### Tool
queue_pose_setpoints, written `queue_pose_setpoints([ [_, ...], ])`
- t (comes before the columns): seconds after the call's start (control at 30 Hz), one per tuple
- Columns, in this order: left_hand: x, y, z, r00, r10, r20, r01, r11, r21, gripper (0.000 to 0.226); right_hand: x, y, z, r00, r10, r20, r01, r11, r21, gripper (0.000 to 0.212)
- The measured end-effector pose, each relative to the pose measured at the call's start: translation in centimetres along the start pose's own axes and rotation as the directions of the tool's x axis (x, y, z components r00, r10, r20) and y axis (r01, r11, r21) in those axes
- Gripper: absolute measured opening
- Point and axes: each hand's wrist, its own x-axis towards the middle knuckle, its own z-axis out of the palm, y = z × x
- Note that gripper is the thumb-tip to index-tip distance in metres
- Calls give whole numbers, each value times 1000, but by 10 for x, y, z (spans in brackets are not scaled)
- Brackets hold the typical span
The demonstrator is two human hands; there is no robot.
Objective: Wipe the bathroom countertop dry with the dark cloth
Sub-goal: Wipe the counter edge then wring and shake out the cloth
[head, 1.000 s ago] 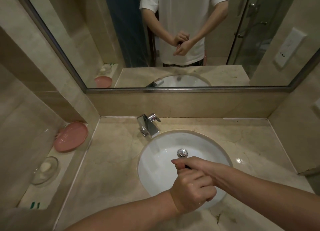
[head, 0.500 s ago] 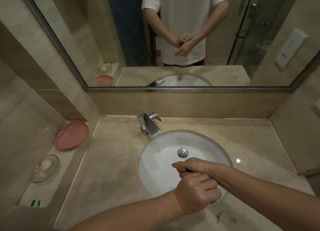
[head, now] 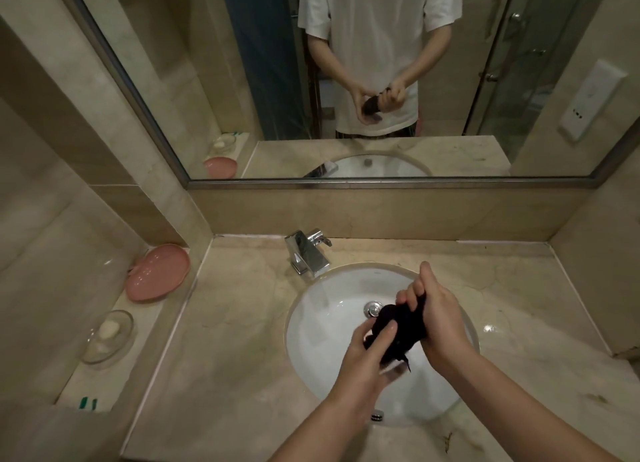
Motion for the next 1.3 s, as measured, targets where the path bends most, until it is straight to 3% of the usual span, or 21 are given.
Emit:
queue_pose_setpoints([
  [0.07, -5, -1, 0, 1000, -2, 30, 6, 991, -131, 42, -7, 1, -3, 992, -104, 73, 116, 976, -182, 56],
  [0.13, -3, 2, -1, 996, 56, -75, -64, 993, -103, 41, -15, 5, -5, 968, -165, 187, 217, 928, -304, 52],
  [0.27, 4, 12, -10, 942, 220, -252, -221, 975, 25, 30, -24, 20, -14, 934, -74, 351, 226, 881, -415, 16],
  [0.33, 5, 17, -16, 932, 254, -260, -239, 967, 88, 31, -27, 31, -21, 910, -18, 415, 218, 871, -440, 33],
  [0.47, 3, 25, -21, 921, 328, -208, -284, 934, 216, 27, -30, 33, -31, 904, 88, 419, 145, 858, -492, 56],
  [0.57, 1, 33, -18, 929, 350, -122, -286, 886, 366, 27, -29, 24, -39, 888, 144, 436, 119, 845, -521, 39],
  [0.67, 0, 42, -15, 944, 328, -20, -269, 805, 528, 46, -30, 23, -47, 916, 91, 391, 129, 856, -501, 18],
  [0.73, -2, 45, -15, 955, 293, 52, -270, 778, 567, 46, -31, 24, -49, 939, 75, 335, 86, 892, -443, 10],
  [0.87, -8, 46, -16, 962, 139, 236, -253, 785, 566, 13, -31, 21, -52, 987, 134, 92, -104, 956, -275, 11],
  [0.93, -9, 44, -20, 956, 100, 277, -249, 776, 579, 21, -28, 16, -57, 985, 167, 33, -153, 956, -252, 14],
  [1.0, -10, 42, -22, 957, 106, 269, -243, 799, 550, 28, -24, 13, -65, 973, 184, 141, -139, 950, -278, 22],
  [1.1, -11, 38, -24, 971, 123, 205, -206, 864, 458, 26, -29, 7, -73, 887, 252, 387, -76, 906, -415, 31],
  [1.2, -10, 34, -25, 973, 95, 211, -186, 865, 466, 29, -29, 8, -81, 847, 281, 451, 1, 847, -531, 31],
  [1.3, -10, 33, -23, 963, 134, 234, -233, 851, 471, 23, -27, 5, -87, 842, 276, 464, -46, 893, -448, 40],
])
